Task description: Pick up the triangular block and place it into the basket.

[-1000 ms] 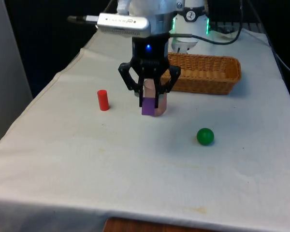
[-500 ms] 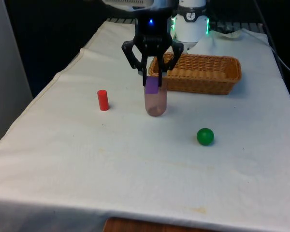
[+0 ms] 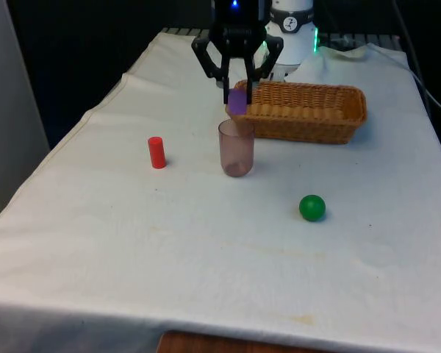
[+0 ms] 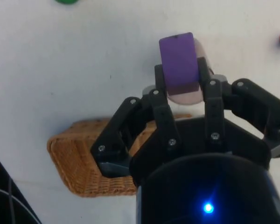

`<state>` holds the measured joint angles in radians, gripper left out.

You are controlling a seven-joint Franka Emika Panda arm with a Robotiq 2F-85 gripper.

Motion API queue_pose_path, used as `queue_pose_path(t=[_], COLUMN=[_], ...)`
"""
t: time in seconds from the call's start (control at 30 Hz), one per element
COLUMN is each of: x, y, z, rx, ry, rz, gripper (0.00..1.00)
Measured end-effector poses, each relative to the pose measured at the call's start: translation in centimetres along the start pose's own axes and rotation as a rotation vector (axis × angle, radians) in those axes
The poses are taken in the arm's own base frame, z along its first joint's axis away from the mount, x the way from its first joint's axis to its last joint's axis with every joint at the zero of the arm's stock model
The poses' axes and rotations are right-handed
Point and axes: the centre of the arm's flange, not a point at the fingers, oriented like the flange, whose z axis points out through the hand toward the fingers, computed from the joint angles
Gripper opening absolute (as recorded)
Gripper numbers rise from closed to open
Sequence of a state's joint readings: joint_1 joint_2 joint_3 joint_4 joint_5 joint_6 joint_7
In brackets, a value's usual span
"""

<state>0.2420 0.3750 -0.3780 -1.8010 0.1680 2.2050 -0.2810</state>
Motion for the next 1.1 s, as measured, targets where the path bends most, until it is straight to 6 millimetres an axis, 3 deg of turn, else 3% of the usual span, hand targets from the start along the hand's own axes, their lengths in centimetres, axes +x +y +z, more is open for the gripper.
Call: queue_pose_path(t=[1.1], x=[-9.4], y=[-0.6], z=[-1.4], rx=[0.028], ry=[0.004], rz=[-0.025], gripper=[0.33])
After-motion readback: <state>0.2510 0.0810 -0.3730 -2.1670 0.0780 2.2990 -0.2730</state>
